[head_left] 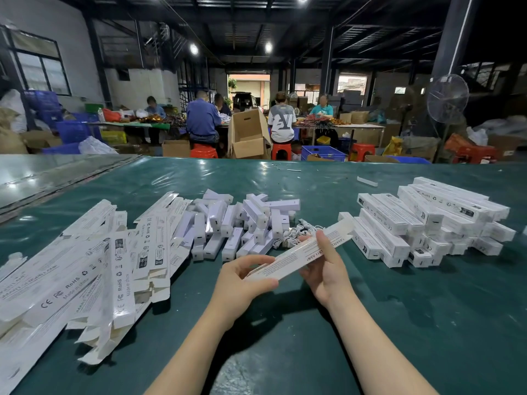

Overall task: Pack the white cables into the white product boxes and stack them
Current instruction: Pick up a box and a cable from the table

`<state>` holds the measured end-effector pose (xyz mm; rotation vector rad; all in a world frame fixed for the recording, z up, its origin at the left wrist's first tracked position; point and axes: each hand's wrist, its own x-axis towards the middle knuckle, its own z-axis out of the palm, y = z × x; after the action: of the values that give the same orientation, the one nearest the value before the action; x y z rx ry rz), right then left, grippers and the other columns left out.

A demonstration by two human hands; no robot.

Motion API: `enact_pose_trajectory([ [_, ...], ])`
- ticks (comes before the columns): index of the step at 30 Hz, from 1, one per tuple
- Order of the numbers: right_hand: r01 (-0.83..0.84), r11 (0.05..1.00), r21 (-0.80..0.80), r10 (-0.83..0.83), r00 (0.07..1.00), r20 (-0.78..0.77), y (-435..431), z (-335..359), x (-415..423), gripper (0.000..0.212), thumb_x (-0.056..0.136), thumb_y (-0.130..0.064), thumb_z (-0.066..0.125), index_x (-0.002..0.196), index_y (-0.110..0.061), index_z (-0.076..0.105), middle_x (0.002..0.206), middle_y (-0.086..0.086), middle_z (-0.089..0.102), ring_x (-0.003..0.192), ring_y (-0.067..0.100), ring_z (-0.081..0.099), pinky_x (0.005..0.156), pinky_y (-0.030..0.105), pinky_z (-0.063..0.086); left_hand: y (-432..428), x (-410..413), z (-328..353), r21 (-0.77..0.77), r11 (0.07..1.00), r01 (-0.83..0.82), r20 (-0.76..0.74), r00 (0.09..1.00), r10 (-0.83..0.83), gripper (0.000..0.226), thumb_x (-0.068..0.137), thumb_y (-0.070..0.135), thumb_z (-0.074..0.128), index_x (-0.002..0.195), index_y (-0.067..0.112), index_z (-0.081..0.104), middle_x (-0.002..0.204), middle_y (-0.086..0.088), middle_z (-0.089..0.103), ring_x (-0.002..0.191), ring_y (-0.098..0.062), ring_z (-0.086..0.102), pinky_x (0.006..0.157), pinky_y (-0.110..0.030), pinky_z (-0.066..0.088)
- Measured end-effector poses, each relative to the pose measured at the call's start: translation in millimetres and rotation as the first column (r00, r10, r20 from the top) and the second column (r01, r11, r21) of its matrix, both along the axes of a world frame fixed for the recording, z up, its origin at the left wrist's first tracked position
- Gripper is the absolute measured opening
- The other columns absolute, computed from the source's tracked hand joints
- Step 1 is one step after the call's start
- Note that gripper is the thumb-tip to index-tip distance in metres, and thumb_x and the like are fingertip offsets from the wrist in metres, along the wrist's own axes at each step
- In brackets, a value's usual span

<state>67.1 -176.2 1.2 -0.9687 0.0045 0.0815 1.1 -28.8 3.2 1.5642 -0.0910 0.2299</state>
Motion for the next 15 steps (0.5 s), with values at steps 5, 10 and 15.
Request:
enact_pose_trajectory([
  [5,0.056,0.992,0.109,-0.058,0.998,0.014,-5,1,0,0.027,0.068,-0.035,0.064,0.075,-0.008,0.061,0.056,-0.002,0.067,0.049,0.008,0.063,0.044,0.019,0.050,2,6,-4,-0.029,0.997,-0.071,-0.011,0.997,0.071,0.026,0.071,-0.004,0.073,0.071,0.021,0.071,0.074,0.007,0.071,0.065,-0.001,0.063,0.062,-0.013,0.048],
  [10,0.052,0.994,0.100,-0.052,0.999,-0.004,-6,0,2,0.027,0.066,-0.034,0.066,0.078,-0.010,0.062,0.061,-0.002,0.069,0.055,0.010,0.065,0.048,0.019,0.051,3,8,-7,-0.059,0.991,-0.116,-0.041,0.993,0.114,0.027,0.066,0.000,0.079,0.084,0.016,0.068,0.081,0.000,0.072,0.069,-0.008,0.065,0.066,-0.019,0.051],
  [15,0.131,0.963,0.234,-0.099,0.985,-0.144,-13,4,3,0.018,0.078,-0.031,0.067,0.083,-0.016,0.060,0.062,-0.001,0.071,0.052,0.013,0.066,0.051,0.025,0.054,9,9,-4,-0.149,0.971,-0.188,-0.038,0.982,0.184,0.029,0.070,-0.004,0.074,0.088,0.017,0.065,0.076,-0.001,0.073,0.065,-0.009,0.067,0.059,-0.020,0.053],
])
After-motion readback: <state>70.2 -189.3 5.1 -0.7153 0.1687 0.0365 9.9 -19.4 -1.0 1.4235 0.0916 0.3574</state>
